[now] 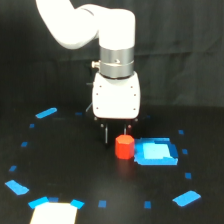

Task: Pick up the red object from the table

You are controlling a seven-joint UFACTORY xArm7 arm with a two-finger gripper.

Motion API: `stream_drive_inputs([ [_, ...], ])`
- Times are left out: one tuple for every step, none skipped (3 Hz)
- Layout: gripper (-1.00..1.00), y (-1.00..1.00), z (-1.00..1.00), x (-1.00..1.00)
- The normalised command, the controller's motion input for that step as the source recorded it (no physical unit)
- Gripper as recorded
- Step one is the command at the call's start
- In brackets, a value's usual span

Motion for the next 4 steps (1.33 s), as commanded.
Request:
stream_drive_inputs([
  [-1.0,-0.34,0.84,-0.21],
  [1.0,-0.58,-0.03,0.59],
  [1.0,-0.59,-0.26,0.5],
  [0.61,-0.32,-0.11,-0.37],
])
